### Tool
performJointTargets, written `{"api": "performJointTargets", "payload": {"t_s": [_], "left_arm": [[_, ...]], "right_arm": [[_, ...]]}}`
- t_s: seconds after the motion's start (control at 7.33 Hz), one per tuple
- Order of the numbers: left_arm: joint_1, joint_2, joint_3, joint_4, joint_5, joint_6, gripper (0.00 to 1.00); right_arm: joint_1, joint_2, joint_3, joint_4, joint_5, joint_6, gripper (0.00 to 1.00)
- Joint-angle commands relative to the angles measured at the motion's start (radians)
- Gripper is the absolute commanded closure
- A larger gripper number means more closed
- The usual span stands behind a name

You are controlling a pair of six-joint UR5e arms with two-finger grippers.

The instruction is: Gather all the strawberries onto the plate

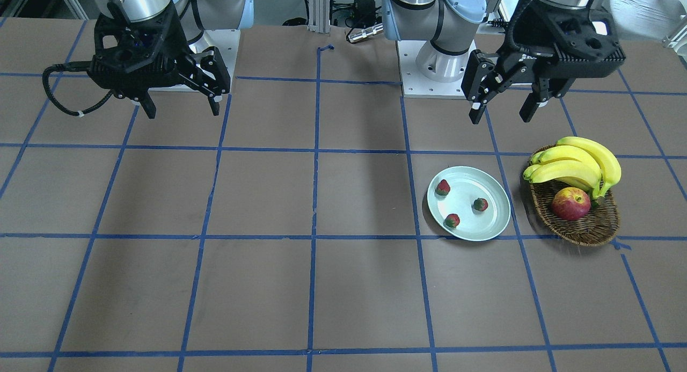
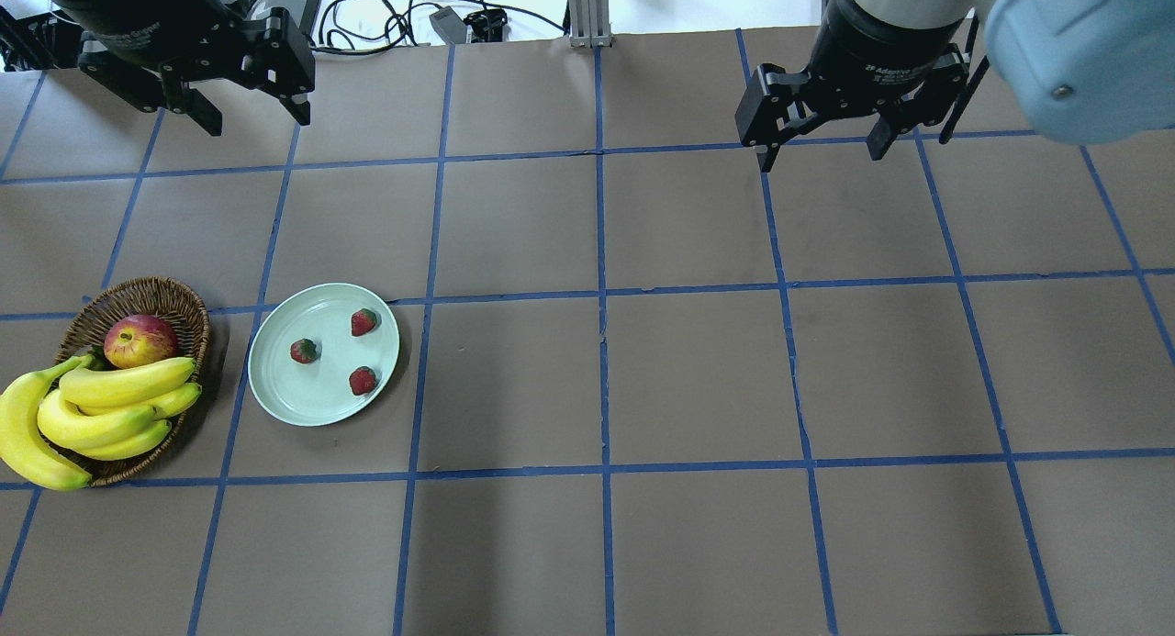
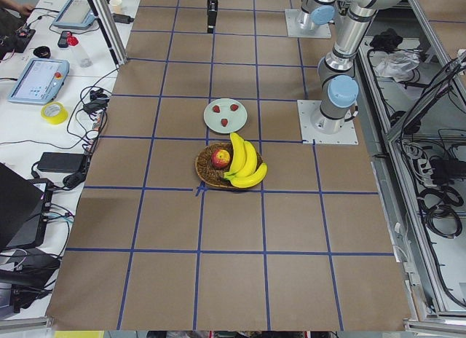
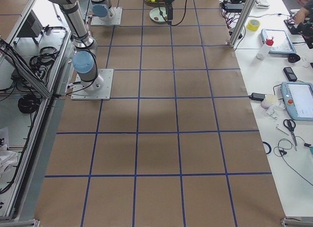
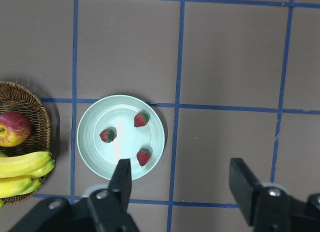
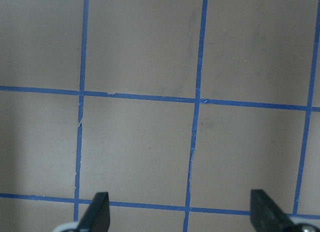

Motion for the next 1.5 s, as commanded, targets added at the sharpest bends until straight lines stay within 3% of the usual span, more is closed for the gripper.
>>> {"api": "performJointTargets", "payload": {"t_s": [0.0,0.27,0.55,1.36], "left_arm": [[0.004,0.016,-0.034,0.029,-0.014,-0.001,0.0],[0.003,0.015,-0.036,0.032,-0.006,0.008,0.0],[0.004,0.016,-0.04,0.044,-0.001,0.132,0.0],[0.003,0.019,-0.04,0.046,-0.004,0.06,0.0]], "right_arm": [[0.0,0.0,0.0,0.0,0.001,0.0,0.0],[0.0,0.0,0.0,-0.001,0.002,0.001,0.0],[0.0,0.001,0.0,-0.001,0.001,0.001,0.0],[0.0,0.0,0.0,-0.001,0.001,0.001,0.0]]}}
